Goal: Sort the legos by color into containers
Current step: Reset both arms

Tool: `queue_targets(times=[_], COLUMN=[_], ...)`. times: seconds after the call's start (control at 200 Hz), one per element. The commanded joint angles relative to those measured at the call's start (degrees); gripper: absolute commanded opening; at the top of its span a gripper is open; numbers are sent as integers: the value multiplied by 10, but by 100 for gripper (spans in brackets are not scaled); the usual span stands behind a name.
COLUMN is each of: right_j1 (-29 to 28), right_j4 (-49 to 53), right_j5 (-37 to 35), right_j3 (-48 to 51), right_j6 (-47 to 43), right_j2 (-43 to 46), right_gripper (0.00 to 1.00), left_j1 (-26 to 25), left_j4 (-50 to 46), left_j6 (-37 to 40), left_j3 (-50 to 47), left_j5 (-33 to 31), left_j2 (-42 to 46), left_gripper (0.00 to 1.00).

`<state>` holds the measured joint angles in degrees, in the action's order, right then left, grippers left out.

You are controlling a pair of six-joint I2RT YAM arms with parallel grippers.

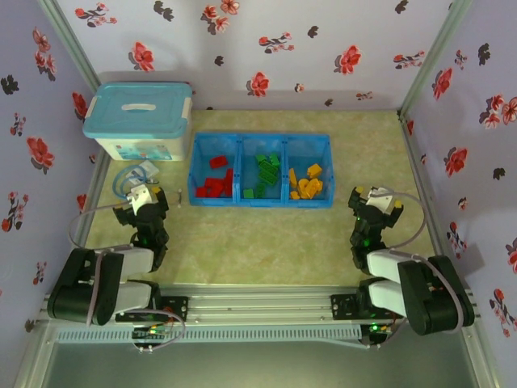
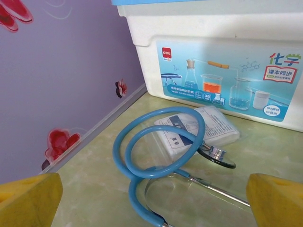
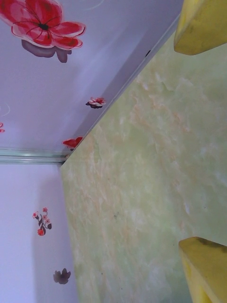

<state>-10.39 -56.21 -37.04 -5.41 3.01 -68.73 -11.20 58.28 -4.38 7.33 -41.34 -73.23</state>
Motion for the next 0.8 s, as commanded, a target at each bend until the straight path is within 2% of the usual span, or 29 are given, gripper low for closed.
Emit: queue_targets(times=[0.0,0.215,0.31,0.365,0.445,0.555,0.695,0.795], right_j1=[8,19,29,46,64,70,74,74], right_j4=[-70,-90,-96,-134,-234,-146,-229,-225], right_j5=[7,9,14,25,21,59,71,82], right_j3=[5,4,5,7,5,-17,1,3], right_j6=[9,20,38,56,81,77,68,67], right_j2=[-15,-33,-44,-84,-179,-137,-175,-171], right_gripper=[99,99,99,99,99,99,99,99], left_j1=[7,15,45,67,68,68,67,67], left_j4=[63,70,121,179,145,165,165,165], left_j6=[4,-1,-24,-45,-47,-47,-45,-25], left_j3=[10,10,0,-6,-3,-10,-9,-5], left_j5=[1,1,12,25,33,34,38,73], left_j2=[-16,-22,-61,-109,-90,-96,-97,-100], left_gripper=[100,100,100,100,100,100,100,100])
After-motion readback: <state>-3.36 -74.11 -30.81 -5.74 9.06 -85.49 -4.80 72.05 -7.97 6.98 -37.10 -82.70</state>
